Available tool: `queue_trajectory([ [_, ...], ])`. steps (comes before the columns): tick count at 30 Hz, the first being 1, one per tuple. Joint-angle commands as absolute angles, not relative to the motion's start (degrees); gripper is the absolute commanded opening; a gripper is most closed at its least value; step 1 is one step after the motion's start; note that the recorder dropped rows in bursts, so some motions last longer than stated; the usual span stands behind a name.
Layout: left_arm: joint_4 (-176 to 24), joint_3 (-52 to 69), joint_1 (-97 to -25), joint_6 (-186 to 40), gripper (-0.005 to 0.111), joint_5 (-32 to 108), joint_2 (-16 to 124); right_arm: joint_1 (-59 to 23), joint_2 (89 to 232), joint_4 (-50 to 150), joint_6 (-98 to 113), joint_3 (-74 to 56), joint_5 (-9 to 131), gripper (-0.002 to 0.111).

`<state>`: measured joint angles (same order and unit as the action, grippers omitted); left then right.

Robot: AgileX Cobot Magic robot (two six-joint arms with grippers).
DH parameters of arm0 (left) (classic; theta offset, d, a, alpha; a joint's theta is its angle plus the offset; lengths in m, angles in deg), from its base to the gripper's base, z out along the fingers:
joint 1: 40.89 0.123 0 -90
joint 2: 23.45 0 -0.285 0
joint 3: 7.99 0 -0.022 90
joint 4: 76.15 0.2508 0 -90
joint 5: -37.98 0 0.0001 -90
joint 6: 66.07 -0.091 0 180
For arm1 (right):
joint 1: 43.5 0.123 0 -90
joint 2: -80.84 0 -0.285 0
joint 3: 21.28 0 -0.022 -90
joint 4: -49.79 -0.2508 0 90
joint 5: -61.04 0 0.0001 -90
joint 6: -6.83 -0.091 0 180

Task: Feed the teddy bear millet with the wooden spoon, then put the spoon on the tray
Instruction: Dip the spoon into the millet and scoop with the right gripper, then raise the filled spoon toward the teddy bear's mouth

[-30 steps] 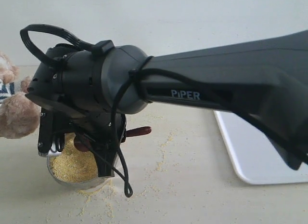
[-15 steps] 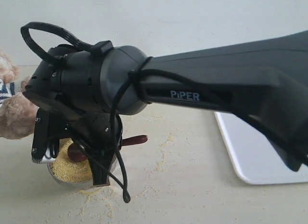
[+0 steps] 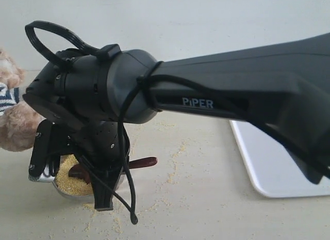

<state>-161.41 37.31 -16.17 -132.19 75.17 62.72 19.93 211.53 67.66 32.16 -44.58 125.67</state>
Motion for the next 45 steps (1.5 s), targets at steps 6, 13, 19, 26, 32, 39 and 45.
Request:
queue_trajectory([
  [6, -161.66, 37.09, -15.98, -133.97, 0.005, 76.27, 62.61, 19.83, 211.08, 68.11, 29.85, -44.79, 127.01, 0.0],
  [13, -161.66, 37.66, -15.98, -133.99, 0.005, 76.27, 62.61, 19.83, 209.25, 67.41, 29.85, -44.79, 128.21, 0.0],
  [19, -161.66, 37.78, -15.98, -133.99, 0.005, 76.27, 62.61, 18.95, 209.11, 62.58, 31.82, -44.79, 129.51, 0.0],
  [26, -161.39, 37.76, -15.98, -133.99, 0.005, 76.36, 62.61, 16.29, 208.26, 61.26, 31.4, -44.79, 129.39, 0.0],
  [32, -160.44, 37.76, -16.09, -133.99, 0.005, 79.25, 62.61, 11.92, 205.39, 56.9, 32.48, -44.79, 131.0, 0.0],
  [39, -159.37, 38.34, -16.09, -133.82, 0.005, 87.64, 62.61, 6.24, 200.69, 48.76, 37.84, -44.65, 131.0, 0.0],
  [45, -160.11, 42.99, -16.09, -133.82, 0.005, 87.58, 62.61, 3.25, 198.29, 48.5, 37.98, -44.65, 131.0, 0.0],
])
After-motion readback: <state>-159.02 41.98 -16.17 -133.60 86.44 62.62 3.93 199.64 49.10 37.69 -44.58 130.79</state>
